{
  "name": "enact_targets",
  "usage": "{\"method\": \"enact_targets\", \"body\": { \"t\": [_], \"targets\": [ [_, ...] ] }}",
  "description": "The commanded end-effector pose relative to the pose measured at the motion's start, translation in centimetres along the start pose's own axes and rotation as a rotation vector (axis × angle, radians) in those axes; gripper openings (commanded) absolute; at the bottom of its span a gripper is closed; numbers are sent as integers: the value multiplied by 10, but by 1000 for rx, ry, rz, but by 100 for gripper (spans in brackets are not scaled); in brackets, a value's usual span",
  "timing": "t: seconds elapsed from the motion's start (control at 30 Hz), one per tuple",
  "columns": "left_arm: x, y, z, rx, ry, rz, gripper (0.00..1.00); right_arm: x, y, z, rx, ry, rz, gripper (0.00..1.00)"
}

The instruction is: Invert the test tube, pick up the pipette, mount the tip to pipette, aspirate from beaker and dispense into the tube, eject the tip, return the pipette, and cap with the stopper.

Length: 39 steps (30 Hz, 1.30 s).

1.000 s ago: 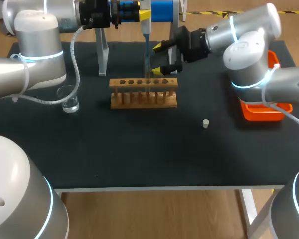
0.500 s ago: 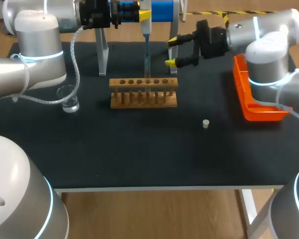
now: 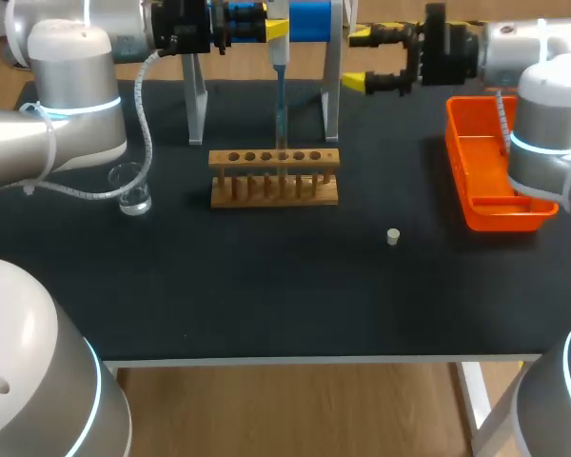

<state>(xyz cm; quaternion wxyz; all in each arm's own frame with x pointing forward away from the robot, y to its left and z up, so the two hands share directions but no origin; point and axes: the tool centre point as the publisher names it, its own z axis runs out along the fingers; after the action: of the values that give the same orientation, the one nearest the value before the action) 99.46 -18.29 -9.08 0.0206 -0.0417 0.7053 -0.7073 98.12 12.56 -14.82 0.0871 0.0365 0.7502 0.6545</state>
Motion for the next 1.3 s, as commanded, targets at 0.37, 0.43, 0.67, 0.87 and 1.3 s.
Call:
{"method": "enact_targets", "body": {
  "t": [0.37,0.43,0.67,0.87,1.3],
  "targets": [
    [0,0,1,2,-3,1,0,13,74,-31,-58,-38,3,100],
    [0,0,1,2,-3,1,0,11,84,-29,-65,-41,4,100],
    [0,0,1,2,-3,1,0,1,112,-15,-60,-58,12,100],
    [0,0,1,2,-3,1,0,-3,137,0,-76,-49,-8,100],
    [0,0,1,2,-3,1,0,-10,164,26,-89,-36,-23,0]
  ]
}}
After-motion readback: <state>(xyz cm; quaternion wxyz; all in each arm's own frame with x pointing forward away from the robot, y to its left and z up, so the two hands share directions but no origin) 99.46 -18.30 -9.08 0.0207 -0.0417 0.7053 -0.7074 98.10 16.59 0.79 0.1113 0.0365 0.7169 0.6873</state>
